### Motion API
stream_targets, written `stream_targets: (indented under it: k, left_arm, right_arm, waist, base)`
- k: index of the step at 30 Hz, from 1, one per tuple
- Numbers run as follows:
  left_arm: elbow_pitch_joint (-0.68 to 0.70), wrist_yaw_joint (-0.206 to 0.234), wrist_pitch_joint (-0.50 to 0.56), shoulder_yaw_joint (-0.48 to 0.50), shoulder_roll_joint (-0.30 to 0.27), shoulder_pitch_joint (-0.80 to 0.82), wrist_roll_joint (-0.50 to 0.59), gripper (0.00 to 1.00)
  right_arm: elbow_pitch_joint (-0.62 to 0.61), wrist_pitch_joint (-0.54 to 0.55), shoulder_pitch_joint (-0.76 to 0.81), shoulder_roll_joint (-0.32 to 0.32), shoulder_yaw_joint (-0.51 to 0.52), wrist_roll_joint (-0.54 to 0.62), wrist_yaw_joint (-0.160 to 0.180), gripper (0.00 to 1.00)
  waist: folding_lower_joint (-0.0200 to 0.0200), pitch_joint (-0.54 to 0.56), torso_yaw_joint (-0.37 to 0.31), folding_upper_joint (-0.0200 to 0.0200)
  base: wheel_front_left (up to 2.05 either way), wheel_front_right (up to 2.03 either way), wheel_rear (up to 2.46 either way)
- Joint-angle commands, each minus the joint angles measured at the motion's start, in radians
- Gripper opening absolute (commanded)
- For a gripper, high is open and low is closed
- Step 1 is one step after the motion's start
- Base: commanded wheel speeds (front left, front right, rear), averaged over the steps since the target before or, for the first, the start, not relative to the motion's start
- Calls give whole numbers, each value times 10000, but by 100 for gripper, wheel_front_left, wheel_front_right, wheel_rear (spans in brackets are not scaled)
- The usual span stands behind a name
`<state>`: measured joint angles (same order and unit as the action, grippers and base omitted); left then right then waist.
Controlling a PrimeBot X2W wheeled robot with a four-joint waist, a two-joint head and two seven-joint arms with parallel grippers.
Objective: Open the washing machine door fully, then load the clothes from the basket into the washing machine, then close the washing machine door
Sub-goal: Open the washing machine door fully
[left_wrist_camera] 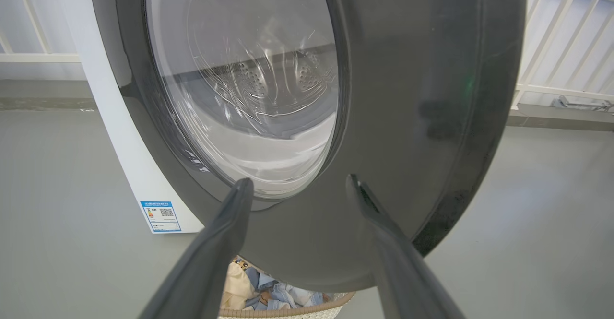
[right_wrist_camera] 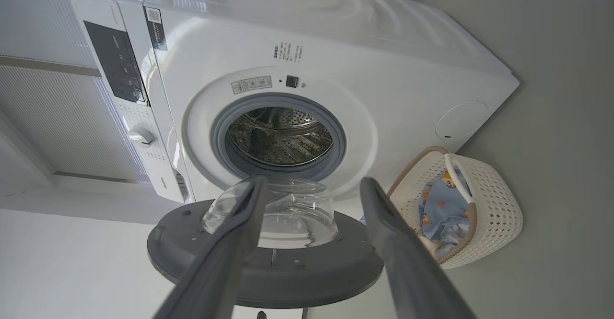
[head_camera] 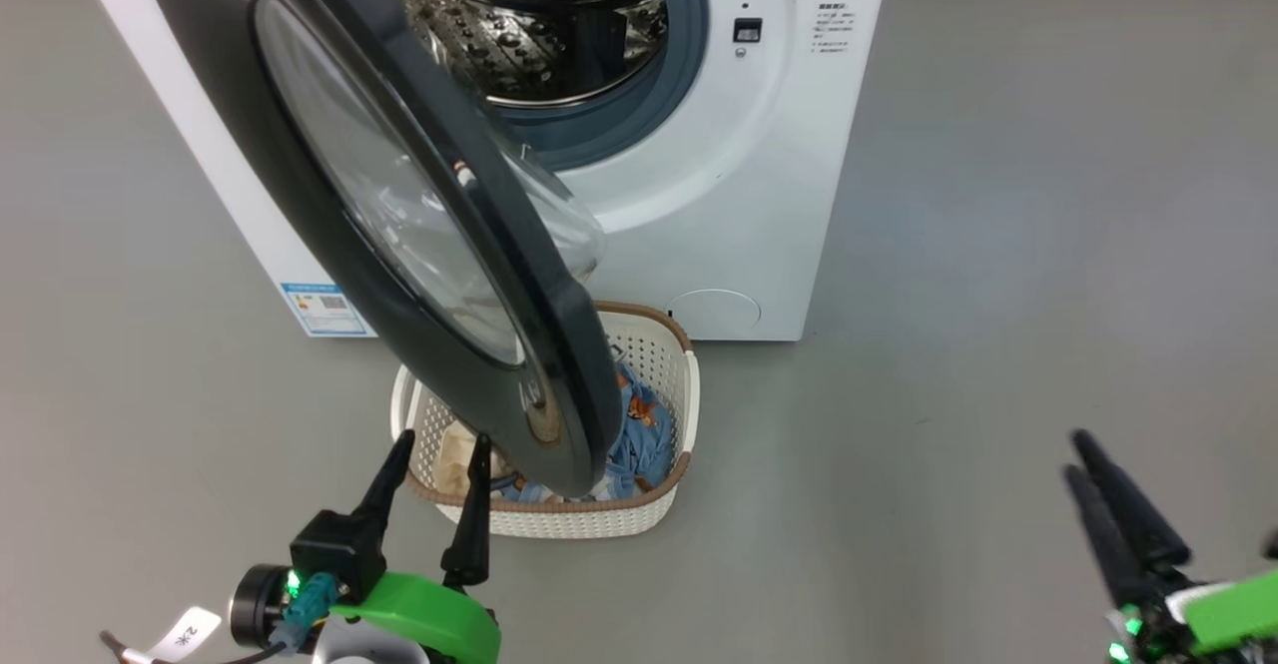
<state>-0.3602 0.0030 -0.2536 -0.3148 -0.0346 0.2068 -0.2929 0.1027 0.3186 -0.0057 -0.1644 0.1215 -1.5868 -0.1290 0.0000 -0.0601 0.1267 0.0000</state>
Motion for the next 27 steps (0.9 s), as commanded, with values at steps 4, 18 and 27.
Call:
stream_targets:
  k: [4, 18, 27]
  left_arm:
    - [176, -81, -82, 404, -156, 67, 93, 100]
    - [125, -200, -82, 884, -156, 42, 233, 100]
    - [154, -283, -82, 1218, -156, 42, 302, 100]
  right_arm:
    - [-733, -1173, 364, -433, 201, 1293, -17, 100]
    - [-451, -5576, 284, -1354, 526, 9503, -17, 100]
    - [-414, -5687, 249, -778, 387, 13115, -17, 100]
  waist:
    - [0, 68, -140, 0]
    - [0, 373, -351, 0]
    - [0, 392, -392, 0]
  base:
    - [0, 0, 0]
    - [0, 0, 0]
    - [0, 0, 0]
